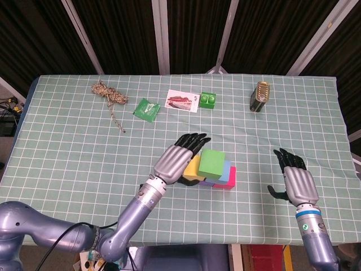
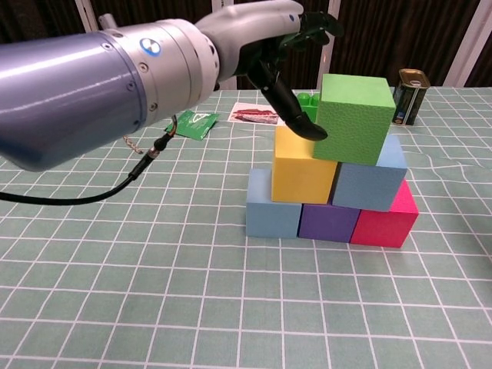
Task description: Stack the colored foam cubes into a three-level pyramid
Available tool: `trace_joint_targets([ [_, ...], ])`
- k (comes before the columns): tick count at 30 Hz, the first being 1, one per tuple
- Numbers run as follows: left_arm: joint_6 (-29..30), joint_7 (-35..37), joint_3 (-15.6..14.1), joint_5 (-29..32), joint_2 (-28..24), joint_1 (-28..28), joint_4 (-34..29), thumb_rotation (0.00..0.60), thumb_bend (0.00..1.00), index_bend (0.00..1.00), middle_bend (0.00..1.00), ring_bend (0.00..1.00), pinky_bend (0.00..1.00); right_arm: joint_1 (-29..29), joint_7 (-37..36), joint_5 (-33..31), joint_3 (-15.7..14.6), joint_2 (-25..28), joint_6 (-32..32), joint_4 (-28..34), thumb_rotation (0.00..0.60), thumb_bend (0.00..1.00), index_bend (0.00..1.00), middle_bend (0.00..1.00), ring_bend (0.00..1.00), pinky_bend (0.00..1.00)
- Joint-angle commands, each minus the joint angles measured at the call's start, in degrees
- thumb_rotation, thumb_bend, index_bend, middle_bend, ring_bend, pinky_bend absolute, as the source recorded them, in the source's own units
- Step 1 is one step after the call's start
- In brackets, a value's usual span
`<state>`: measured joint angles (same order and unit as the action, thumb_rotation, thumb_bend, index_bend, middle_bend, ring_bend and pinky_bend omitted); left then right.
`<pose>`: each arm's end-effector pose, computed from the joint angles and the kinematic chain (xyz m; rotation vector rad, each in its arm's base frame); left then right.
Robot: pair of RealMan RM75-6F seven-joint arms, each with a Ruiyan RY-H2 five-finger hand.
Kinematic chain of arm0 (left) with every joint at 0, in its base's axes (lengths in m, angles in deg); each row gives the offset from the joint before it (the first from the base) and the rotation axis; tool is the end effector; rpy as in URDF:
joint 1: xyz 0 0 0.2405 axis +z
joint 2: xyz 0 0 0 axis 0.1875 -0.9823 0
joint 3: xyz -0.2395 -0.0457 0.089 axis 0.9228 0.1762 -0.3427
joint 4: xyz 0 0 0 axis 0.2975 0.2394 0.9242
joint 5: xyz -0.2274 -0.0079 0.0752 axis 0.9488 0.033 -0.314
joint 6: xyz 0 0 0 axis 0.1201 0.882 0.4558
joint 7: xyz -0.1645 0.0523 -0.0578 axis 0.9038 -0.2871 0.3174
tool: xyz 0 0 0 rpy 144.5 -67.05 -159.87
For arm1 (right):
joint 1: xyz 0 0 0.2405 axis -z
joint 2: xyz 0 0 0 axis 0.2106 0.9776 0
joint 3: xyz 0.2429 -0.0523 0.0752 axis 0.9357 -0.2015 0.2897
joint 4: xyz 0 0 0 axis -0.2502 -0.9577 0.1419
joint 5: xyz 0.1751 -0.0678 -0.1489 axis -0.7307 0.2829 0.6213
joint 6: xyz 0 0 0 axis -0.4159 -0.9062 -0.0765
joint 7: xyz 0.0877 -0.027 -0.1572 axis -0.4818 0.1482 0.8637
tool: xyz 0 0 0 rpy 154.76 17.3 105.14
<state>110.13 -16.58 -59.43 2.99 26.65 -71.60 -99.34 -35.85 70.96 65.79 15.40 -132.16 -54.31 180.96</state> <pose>0.0768 0.3260 -0.0562 -1.8882 -1.1363 -1.3496 -0.2127 -0.2783 0.0981 1.3894 -1.2144 0.7438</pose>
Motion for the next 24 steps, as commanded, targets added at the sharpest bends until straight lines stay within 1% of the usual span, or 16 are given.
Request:
trace_joint_targets([
  [1,1.69,0.04,-0.65,-1.8,-2.4,1.62,-2.72,0.6,0.2,0.0,0.01,0.0,0.0,0.0,0.1,0.06,0.02,-0.01,-0.09,-0.04,0.6,0.31,0.0,0.0,0.0,0.0],
  [5,3.33,-0.52,-1.12,-3.4,-5.67,3.28,-5.97,0.6,0.2,0.0,0.01,0.0,0.0,0.02,0.12,-0.06,0.16,-0.03,-0.3,-0.2,0.6,0.31,0.0,0.0,0.0,0.0],
  [9,4.97,-2.03,-2.2,-5.31,-10.19,5.24,-9.28,0.6,0.17,0.0,0.01,0.0,0.0,0.02,-0.02,-0.32,0.44,0.08,-0.44,-0.44,0.6,0.31,0.0,0.0,0.0,0.0],
  [12,6.3,-3.88,-3.71,-7.05,-14.26,6.97,-11.56,0.6,0.15,0.0,0.01,0.0,0.0,0.05,-0.37,-0.46,0.72,0.22,-0.5,-0.55,0.6,0.31,0.0,0.0,0.0,0.0],
  [16,8.4,-6.05,-6.7,-9.63,-20.26,10.16,-14.03,0.6,0.13,0.0,0.01,0.0,0.0,0.1,-0.68,-0.69,0.98,0.54,-0.51,-0.84,0.6,0.31,0.0,0.0,0.0,0.0],
  [17,8.79,-6.33,-7.19,-10.0,-21.04,10.67,-14.27,0.6,0.12,0.0,0.01,0.0,0.0,0.11,-0.74,-0.74,1.02,0.58,-0.51,-0.87,0.6,0.31,0.0,0.0,0.0,0.0],
  [20,11.85,-6.82,-10.89,-13.38,-25.59,14.71,-15.9,0.6,0.12,0.0,0.01,0.0,0.0,0.21,-1.41,-0.64,1.48,0.91,-0.69,-1.12,0.6,0.31,0.0,0.0,0.0,0.0],
  [22,13.91,-5.5,-13.72,-16.32,-27.93,17.91,-16.78,0.6,0.12,0.0,0.0,0.0,0.0,0.33,-1.75,0.14,1.65,1.11,-0.97,-1.41,0.6,0.31,0.0,0.0,0.0,0.0],
  [23,15.61,-3.93,-15.87,-18.61,-29.38,20.49,-17.08,0.6,0.12,0.0,0.0,0.0,0.0,0.51,-2.06,1.06,1.72,1.19,-1.34,-1.61,0.6,0.31,0.0,0.0,0.0,0.0],
  [24,16.78,-2.8,-17.26,-20.25,-30.19,22.19,-17.05,0.6,0.12,0.0,0.0,0.0,0.0,0.67,-2.29,1.65,1.71,1.2,-1.57,-1.73,0.6,0.31,0.0,0.0,0.0,0.0],
])
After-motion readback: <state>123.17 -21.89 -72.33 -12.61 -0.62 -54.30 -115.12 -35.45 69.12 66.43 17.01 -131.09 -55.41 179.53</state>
